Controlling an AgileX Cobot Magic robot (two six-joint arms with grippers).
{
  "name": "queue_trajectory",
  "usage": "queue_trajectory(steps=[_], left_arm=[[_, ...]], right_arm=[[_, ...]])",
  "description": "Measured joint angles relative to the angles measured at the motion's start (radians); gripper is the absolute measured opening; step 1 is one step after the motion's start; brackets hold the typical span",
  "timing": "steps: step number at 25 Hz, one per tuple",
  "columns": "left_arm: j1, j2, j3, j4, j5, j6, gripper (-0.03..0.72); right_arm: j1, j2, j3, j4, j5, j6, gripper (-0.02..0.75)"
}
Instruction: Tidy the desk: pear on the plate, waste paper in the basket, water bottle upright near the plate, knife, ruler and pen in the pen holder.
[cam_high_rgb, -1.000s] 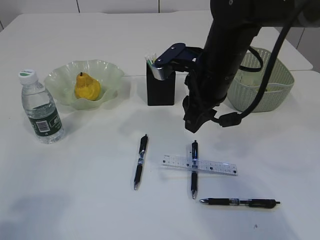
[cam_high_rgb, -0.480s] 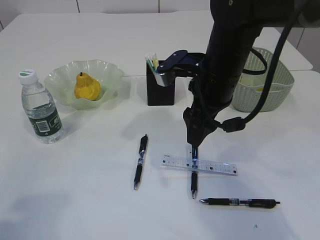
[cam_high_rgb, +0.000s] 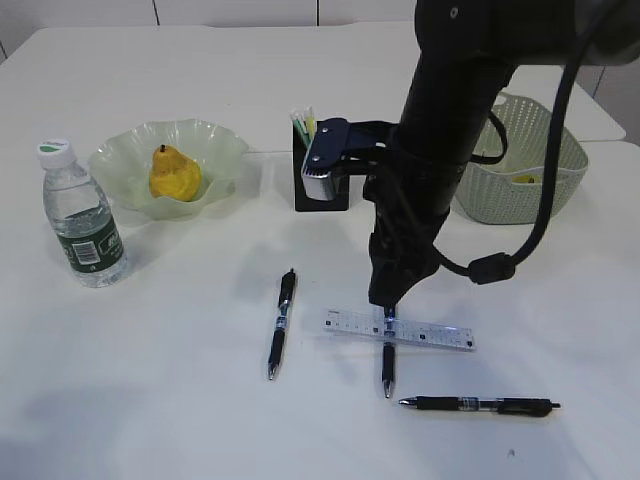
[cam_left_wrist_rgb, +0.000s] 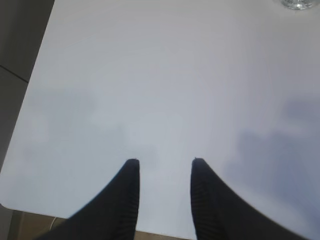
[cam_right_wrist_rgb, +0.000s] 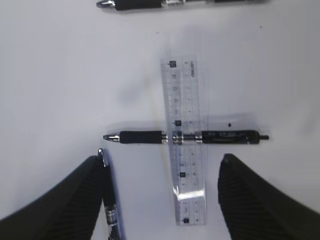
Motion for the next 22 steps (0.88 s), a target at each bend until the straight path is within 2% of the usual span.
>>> queue_trajectory(steps=[8, 13, 22], left_arm=[[0.000, 0.000, 0.000, 0.002, -0.018, 0.000, 0.238], [0.000, 0.000, 0.000, 0.004, -0.018, 0.000, 0.238], [0.000, 0.000, 0.000, 0.008, -0.018, 0.000, 0.238]], right_arm=[[0.002, 0.099, 0.000, 0.051, -0.044, -0.059, 0.554], [0.002, 0.110, 0.000, 0.077, -0.100, -0.062, 0.554], [0.002, 0.110, 0.000, 0.097, -0.107, -0.062, 0.553]])
